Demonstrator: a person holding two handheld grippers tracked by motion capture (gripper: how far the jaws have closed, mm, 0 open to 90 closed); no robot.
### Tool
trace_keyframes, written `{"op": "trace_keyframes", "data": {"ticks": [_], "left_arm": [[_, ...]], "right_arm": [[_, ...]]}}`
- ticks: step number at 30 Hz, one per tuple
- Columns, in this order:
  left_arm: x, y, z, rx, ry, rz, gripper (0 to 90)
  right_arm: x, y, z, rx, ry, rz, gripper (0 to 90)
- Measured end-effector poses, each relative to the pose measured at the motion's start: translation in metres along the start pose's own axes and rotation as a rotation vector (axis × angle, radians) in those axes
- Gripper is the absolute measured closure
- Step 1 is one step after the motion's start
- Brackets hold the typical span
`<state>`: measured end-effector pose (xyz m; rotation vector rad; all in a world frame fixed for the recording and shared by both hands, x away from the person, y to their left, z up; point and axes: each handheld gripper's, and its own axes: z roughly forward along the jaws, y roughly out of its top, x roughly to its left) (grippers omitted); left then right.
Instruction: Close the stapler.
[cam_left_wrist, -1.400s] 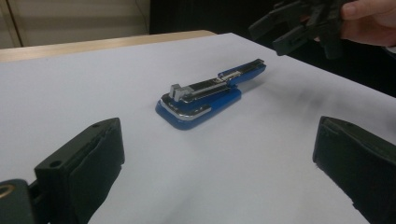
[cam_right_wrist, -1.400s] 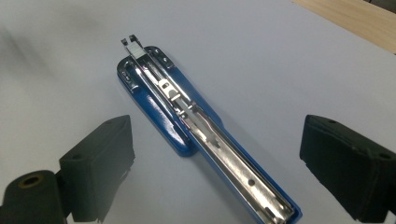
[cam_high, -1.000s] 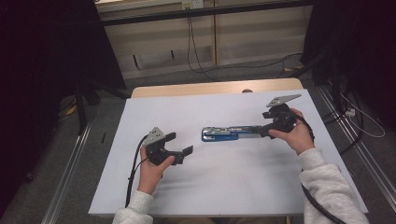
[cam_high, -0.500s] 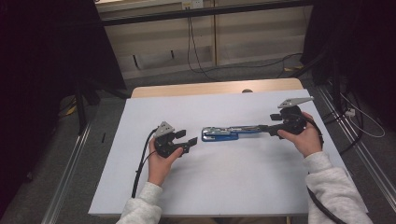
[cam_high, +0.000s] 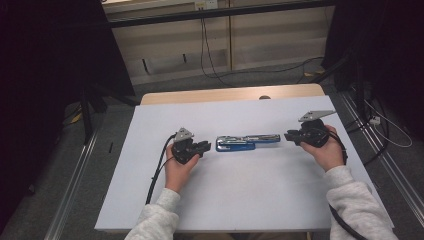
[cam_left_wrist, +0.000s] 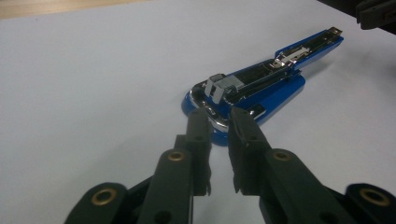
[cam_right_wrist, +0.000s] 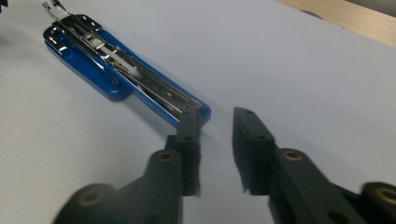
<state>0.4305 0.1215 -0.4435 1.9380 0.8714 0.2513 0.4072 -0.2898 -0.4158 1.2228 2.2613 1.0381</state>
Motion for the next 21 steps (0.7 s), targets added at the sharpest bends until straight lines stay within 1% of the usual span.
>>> {"op": "trace_keyframes", "data": {"ticks": [1,2,3,4,5,6,7,9,10,12,13,15,16,17,18,19,21], "left_arm": [[0.000,0.001,0.002,-0.004,0.002,-0.005,81.5],[-0.001,0.002,0.003,0.005,0.004,-0.001,83.5],[-0.002,0.003,0.009,0.012,0.010,-0.005,84.3],[-0.002,0.003,0.009,0.012,0.010,-0.005,85.1],[-0.002,0.004,0.011,0.016,0.005,-0.010,85.1],[-0.002,0.004,0.013,0.025,0.012,-0.007,86.4],[-0.001,0.004,0.018,0.045,0.013,0.004,87.3],[-0.002,0.004,0.019,0.040,0.009,-0.004,88.4],[-0.002,0.004,0.020,0.052,0.022,0.004,88.6],[-0.001,0.004,0.021,0.061,0.024,0.009,88.7],[-0.001,0.004,0.022,0.055,0.022,0.000,89.2],[0.001,0.004,0.023,0.062,0.018,-0.004,89.6],[0.002,0.004,0.025,0.068,0.005,-0.006,89.6],[0.002,0.004,0.026,0.078,0.000,-0.005,89.8],[0.002,0.004,0.026,0.078,0.000,-0.005,89.9],[0.001,0.004,0.028,0.083,-0.004,-0.012,90.0],[0.001,0.005,0.028,0.092,-0.010,-0.008,90.0]], "right_arm": [[0.000,-0.001,0.001,0.007,0.000,-0.004,85.3],[0.000,-0.002,0.003,0.015,0.000,-0.006,87.0],[0.000,-0.003,0.005,0.021,-0.001,-0.006,88.6],[0.000,-0.003,0.006,0.029,-0.003,-0.010,90.0],[0.000,-0.003,0.006,0.029,-0.003,-0.010,90.0],[0.000,-0.004,0.008,0.036,-0.006,-0.014,90.0],[0.001,-0.004,0.011,0.041,0.004,-0.016,90.0],[0.002,-0.004,0.012,0.046,0.000,-0.019,90.0],[0.004,-0.004,0.015,0.056,0.000,-0.029,90.0],[0.004,-0.004,0.017,0.060,0.001,-0.032,90.0],[0.005,-0.005,0.020,0.075,0.001,-0.038,90.0],[0.005,-0.005,0.021,0.080,0.000,-0.042,90.0],[0.005,-0.007,0.024,0.098,-0.010,-0.048,90.0],[0.005,-0.007,0.024,0.101,-0.011,-0.051,90.0],[0.005,-0.008,0.025,0.099,-0.006,-0.054,90.0],[0.006,-0.008,0.025,0.102,-0.010,-0.054,90.0],[0.006,-0.008,0.026,0.107,-0.008,-0.056,90.0]]}}
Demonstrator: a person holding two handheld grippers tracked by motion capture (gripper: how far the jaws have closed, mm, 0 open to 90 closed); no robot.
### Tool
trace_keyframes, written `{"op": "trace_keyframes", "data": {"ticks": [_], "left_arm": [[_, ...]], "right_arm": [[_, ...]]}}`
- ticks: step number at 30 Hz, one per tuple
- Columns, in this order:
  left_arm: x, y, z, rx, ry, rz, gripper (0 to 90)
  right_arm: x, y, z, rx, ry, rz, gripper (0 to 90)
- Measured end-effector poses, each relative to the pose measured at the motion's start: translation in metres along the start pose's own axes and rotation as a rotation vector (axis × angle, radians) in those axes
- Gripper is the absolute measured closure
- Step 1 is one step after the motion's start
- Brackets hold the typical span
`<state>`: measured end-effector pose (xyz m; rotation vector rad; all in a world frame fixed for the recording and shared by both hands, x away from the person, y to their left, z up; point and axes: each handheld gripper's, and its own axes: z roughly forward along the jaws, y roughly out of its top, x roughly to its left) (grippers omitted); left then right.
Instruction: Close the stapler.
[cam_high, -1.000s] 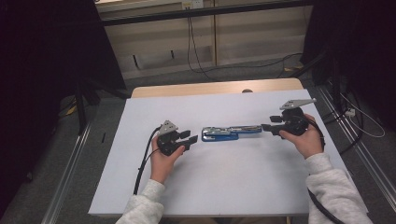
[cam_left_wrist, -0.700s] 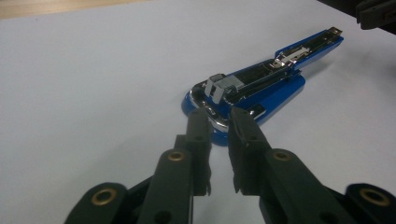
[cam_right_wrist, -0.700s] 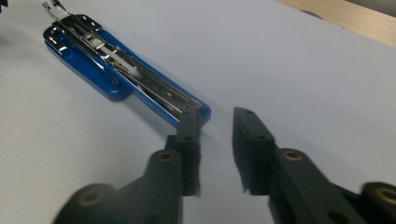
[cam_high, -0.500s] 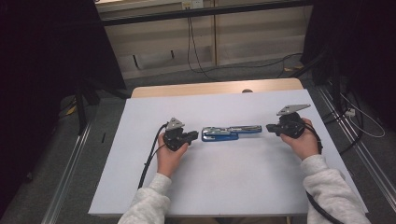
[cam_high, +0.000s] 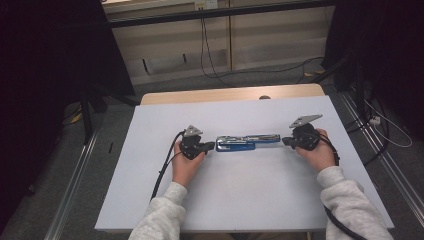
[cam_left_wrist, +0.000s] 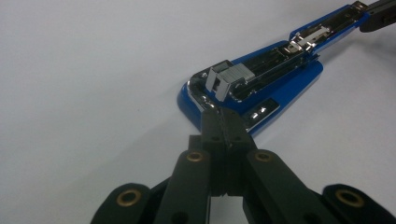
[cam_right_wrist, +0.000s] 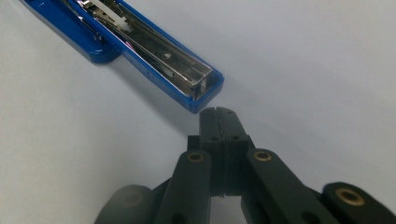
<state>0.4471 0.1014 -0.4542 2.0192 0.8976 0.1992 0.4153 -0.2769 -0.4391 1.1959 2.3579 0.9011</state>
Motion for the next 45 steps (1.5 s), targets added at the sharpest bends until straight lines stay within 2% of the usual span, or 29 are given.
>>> {"op": "trace_keyframes", "data": {"ticks": [3,4,7,9,12,16,17,22,26,27,28,37,38,43,45], "left_arm": [[0.000,0.001,0.003,0.022,-0.002,-0.007,90.0],[0.000,0.001,0.003,0.036,0.012,0.007,90.0],[0.000,0.001,0.006,0.055,0.017,0.014,90.0],[-0.001,0.001,0.007,0.056,0.009,0.010,90.0],[-0.002,0.004,0.011,0.063,0.019,-0.002,89.9],[0.000,0.008,0.014,0.065,0.036,0.003,89.5],[0.001,0.008,0.015,0.065,0.035,-0.011,89.6],[0.002,0.006,0.018,0.066,0.053,-0.012,89.6],[0.004,0.006,0.017,0.075,0.046,-0.015,89.6],[0.003,0.006,0.018,0.074,0.049,-0.014,89.7],[0.003,0.006,0.018,0.073,0.050,-0.013,89.7],[0.003,0.006,0.018,0.076,0.049,-0.017,89.5],[0.003,0.006,0.017,0.078,0.049,-0.016,89.5],[0.003,0.005,0.018,0.069,0.054,-0.019,89.4],[0.004,0.005,0.018,0.065,0.054,-0.021,87.3]], "right_arm": [[0.001,0.000,0.002,0.007,0.009,0.002,90.0],[0.001,0.000,0.002,0.006,0.011,0.002,90.0],[0.001,0.000,0.002,0.006,0.009,0.001,90.0],[0.001,0.000,0.002,0.006,0.008,-0.001,90.0],[0.001,0.001,0.003,0.006,0.005,-0.008,90.0],[0.002,0.002,0.003,0.014,-0.003,-0.014,90.0],[0.001,0.002,0.004,0.012,0.000,-0.016,90.0],[-0.001,0.001,0.006,0.014,0.010,-0.001,90.0],[0.001,0.002,0.007,0.046,0.001,-0.019,90.0],[0.002,0.003,0.008,0.039,0.010,-0.031,90.0],[0.002,0.003,0.009,0.033,0.022,-0.021,90.0],[0.001,0.006,0.003,-0.004,0.018,-0.013,90.0],[0.002,0.007,0.001,-0.031,0.036,-0.002,90.0],[0.006,0.011,0.000,-0.054,0.049,-0.012,90.0],[0.008,0.013,0.000,-0.067,0.060,-0.003,86.5]]}}
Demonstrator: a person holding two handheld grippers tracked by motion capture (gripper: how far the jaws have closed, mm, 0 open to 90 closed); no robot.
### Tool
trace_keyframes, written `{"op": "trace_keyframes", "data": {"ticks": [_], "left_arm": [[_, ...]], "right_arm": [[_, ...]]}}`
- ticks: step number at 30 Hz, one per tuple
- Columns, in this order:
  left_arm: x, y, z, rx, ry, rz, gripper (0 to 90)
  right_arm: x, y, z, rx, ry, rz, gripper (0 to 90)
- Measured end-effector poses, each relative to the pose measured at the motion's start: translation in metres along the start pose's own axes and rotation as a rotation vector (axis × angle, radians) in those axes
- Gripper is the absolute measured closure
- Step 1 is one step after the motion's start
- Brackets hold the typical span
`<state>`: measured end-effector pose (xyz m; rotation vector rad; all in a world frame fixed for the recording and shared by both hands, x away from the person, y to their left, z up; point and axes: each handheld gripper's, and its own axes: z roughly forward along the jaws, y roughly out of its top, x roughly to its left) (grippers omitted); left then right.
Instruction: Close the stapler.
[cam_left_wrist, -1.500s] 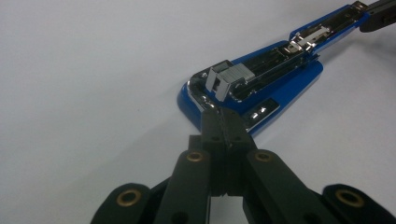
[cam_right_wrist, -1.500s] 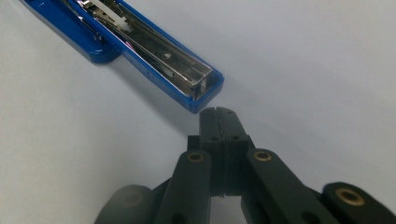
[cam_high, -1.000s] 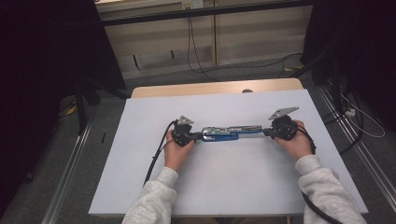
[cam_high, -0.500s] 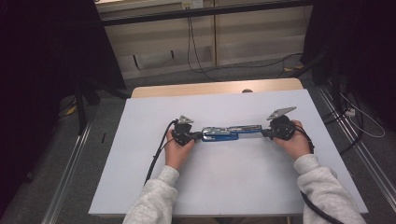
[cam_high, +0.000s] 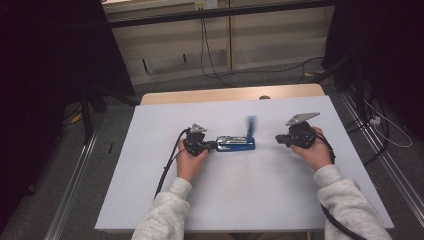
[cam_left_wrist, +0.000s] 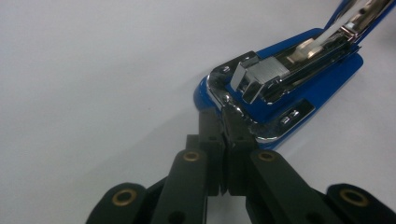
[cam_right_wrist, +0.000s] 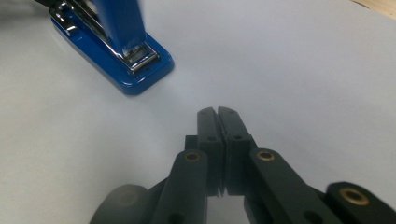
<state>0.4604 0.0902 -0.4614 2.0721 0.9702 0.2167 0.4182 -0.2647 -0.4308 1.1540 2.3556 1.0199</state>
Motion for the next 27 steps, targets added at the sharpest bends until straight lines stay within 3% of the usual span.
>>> {"op": "trace_keyframes", "data": {"ticks": [5,6,8,11,17,27], "left_arm": [[0.004,-0.001,-0.004,-0.015,0.024,-0.018,74.2],[0.007,-0.002,-0.008,-0.022,0.026,-0.040,70.6],[0.009,-0.002,-0.012,-0.033,0.039,-0.048,62.2],[0.011,-0.003,-0.020,-0.065,0.036,-0.045,50.1],[0.010,-0.003,-0.038,-0.073,0.035,-0.060,32.3],[0.006,-0.006,-0.064,-0.099,0.014,-0.051,15.5]], "right_arm": [[0.001,-0.001,-0.001,-0.025,0.030,0.029,75.8],[0.001,-0.001,-0.002,-0.048,0.045,0.059,67.8],[0.001,-0.001,-0.003,-0.069,0.062,0.087,62.4],[0.003,-0.002,-0.005,-0.080,0.073,0.090,55.1],[0.009,-0.008,-0.017,-0.089,0.065,0.130,39.0],[0.025,-0.024,-0.033,-0.081,0.062,0.109,23.8]]}}
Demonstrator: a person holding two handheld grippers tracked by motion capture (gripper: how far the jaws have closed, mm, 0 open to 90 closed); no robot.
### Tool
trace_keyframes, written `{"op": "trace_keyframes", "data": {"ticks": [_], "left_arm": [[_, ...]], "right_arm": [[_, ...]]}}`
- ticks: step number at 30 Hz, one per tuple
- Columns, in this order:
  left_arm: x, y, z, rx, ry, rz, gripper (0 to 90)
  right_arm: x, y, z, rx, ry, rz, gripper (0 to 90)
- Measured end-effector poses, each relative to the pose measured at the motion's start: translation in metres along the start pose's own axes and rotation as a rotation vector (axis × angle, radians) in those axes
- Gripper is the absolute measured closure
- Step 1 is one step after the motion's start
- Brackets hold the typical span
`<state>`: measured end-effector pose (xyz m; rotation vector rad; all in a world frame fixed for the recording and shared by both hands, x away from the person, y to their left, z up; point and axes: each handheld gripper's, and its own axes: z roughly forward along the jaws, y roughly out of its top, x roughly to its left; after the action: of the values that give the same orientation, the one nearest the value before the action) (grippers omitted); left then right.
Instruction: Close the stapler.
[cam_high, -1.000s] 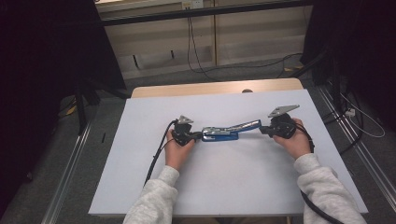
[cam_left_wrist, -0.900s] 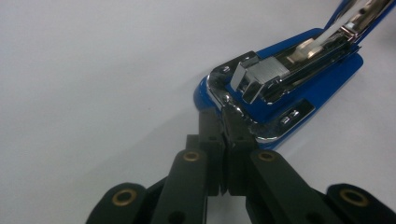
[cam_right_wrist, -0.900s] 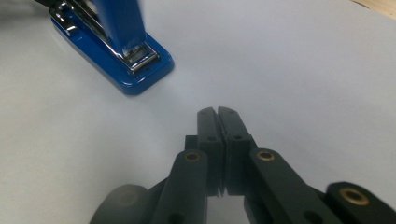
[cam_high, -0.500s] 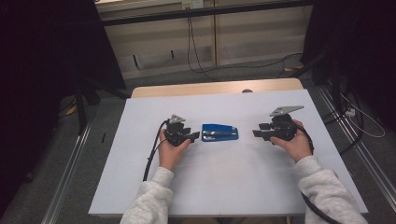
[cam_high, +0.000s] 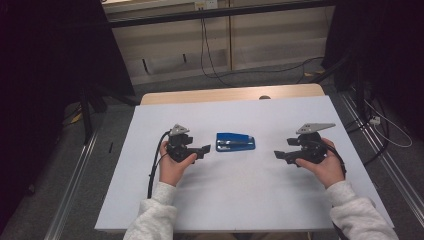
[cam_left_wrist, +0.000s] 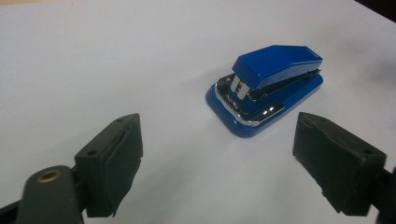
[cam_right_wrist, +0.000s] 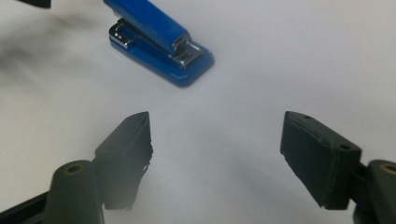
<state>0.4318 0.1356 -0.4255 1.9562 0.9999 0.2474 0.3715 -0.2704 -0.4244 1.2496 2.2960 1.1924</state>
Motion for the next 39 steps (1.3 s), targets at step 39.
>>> {"op": "trace_keyframes", "data": {"ticks": [39], "left_arm": [[0.016,-0.039,-0.086,-0.127,0.004,0.003,7.4]], "right_arm": [[0.029,-0.037,-0.047,-0.012,0.017,0.006,18.1]]}}
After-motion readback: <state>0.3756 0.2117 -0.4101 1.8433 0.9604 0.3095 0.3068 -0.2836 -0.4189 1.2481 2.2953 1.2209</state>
